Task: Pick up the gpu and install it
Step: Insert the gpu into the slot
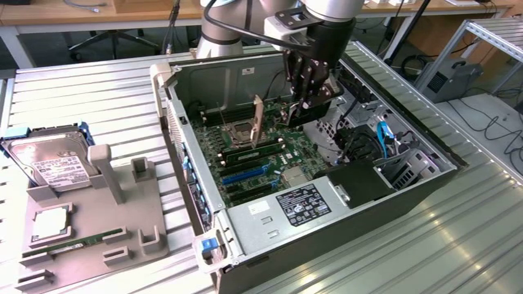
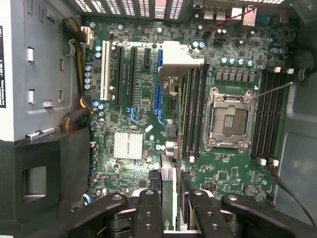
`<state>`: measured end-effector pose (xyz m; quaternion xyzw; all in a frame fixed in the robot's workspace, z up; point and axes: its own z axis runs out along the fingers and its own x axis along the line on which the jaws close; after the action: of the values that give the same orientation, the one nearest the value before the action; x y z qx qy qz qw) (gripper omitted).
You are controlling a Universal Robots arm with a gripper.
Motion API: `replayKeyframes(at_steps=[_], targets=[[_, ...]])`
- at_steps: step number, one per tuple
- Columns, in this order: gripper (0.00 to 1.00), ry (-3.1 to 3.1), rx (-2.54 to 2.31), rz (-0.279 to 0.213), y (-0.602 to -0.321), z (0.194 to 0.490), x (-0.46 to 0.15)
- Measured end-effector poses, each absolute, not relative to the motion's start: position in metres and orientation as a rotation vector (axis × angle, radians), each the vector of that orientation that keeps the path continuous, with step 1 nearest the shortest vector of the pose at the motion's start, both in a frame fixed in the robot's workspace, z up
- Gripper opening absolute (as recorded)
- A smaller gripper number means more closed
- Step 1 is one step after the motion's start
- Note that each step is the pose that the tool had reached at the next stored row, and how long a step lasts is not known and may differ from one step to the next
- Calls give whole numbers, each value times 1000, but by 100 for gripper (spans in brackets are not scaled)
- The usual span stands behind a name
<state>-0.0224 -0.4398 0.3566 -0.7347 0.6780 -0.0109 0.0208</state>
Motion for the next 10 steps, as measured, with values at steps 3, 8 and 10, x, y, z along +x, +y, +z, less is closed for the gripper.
replayKeyframes(at_steps=[3,8,10], targets=[[26,2087,-2292,-33,-440,357,-22],[26,2055,-2321,-32,-440,357,-22],[26,2011,-2358,-31,-440,357,-22]])
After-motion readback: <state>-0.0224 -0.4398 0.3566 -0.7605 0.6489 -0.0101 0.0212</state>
